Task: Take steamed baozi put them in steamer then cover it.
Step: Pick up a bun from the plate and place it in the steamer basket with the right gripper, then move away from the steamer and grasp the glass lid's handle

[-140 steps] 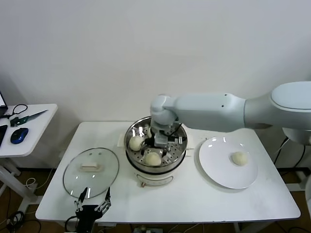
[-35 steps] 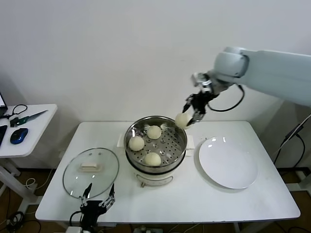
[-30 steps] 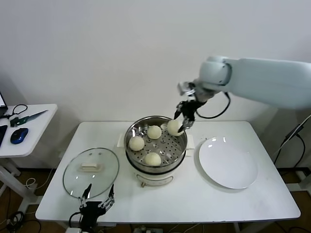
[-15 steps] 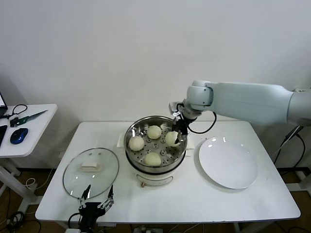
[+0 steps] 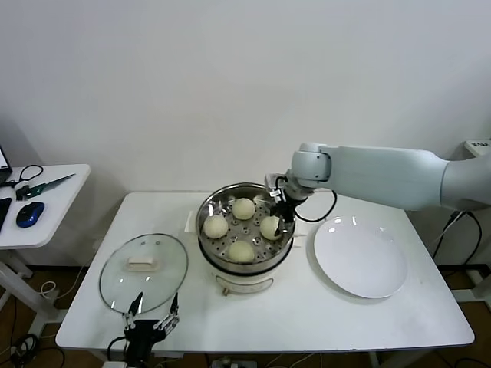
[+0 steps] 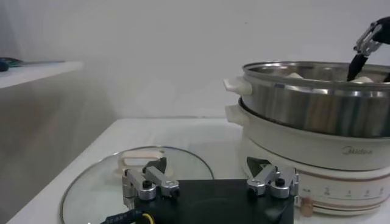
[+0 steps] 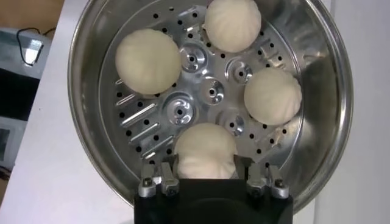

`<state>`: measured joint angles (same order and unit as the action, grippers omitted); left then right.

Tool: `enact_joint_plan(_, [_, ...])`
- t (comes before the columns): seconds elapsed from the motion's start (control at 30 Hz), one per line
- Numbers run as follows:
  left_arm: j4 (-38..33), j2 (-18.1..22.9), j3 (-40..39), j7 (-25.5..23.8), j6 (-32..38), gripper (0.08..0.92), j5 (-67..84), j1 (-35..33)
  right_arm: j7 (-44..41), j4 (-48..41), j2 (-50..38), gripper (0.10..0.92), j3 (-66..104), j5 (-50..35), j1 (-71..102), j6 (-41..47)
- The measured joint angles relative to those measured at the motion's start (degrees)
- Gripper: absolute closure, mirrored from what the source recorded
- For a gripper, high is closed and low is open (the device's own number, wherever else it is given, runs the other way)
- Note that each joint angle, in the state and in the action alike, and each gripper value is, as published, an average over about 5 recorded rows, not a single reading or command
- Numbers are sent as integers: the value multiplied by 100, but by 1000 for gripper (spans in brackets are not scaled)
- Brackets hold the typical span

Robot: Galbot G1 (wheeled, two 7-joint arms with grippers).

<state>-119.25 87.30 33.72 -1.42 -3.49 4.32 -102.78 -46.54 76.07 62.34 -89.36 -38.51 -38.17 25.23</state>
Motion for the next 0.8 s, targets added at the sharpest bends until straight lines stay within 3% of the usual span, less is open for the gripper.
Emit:
enact_joint_plan(0.17, [-35, -7, 11, -30, -41, 177, -16, 10, -60, -20, -48, 225, 84, -5, -64, -119])
enact_joint_plan(0.47, [-126, -66, 56, -48, -75, 177, -25, 17, -173, 31, -406, 202, 355, -412, -435, -323])
enact_joint_plan(0.8, [-189, -201, 64, 61, -38, 177, -76, 203, 1589, 657, -1639, 203, 2584, -843, 746, 59])
